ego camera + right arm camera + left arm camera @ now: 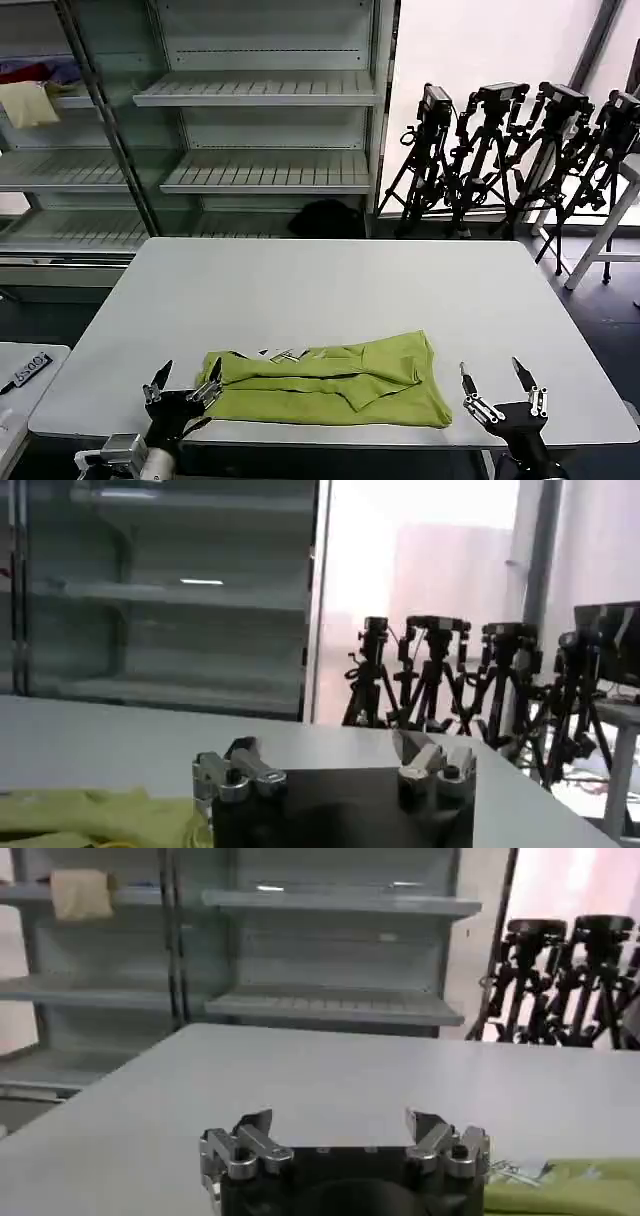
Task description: Fold and organize the clothes.
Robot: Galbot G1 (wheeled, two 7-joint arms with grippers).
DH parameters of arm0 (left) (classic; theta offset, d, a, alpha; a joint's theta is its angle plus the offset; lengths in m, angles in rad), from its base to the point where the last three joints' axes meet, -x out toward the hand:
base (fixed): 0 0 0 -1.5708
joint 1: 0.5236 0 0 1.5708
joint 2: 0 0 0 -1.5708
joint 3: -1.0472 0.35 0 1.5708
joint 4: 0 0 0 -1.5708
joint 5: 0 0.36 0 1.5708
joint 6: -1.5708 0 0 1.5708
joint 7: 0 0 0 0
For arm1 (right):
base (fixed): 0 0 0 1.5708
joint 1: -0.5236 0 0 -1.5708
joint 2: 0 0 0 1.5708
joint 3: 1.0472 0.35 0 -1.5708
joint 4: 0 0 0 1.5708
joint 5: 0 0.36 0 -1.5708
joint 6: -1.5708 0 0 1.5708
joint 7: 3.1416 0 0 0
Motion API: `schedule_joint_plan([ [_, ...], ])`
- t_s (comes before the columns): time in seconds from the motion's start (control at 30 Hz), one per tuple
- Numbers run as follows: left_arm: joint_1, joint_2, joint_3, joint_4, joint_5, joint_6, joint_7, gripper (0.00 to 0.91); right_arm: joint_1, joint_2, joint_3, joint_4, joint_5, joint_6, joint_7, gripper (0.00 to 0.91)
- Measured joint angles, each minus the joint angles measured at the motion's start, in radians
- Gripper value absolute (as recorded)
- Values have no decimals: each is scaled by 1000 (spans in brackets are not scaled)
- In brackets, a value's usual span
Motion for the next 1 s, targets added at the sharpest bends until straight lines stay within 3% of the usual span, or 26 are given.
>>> schedule_joint_plan([
  [0.4, -35, -86, 55, 122, 25, -64, -4, 907, -15, 2, 46, -30, 84, 37, -49, 907],
  [0.47, -43, -96, 60, 142, 27, -68, -4, 746, -12, 3, 48, -35, 97, 38, -51, 907],
  [0.5, -47, -100, 62, 149, 27, -70, -4, 574, -11, 4, 49, -37, 104, 38, -51, 907],
  [0.53, -51, -102, 64, 158, 28, -72, -4, 464, -10, 4, 51, -37, 111, 38, -52, 907],
  [0.57, -54, -104, 65, 165, 28, -75, -4, 181, -8, 4, 53, -37, 118, 38, -52, 907],
  [0.6, -56, -106, 65, 172, 28, -76, -4, 10, -5, 5, 56, -37, 123, 38, -52, 907],
  [1.0, -66, -123, 85, 212, 28, -102, -2, 0, 16, 7, 78, -27, 185, 27, -44, 907],
])
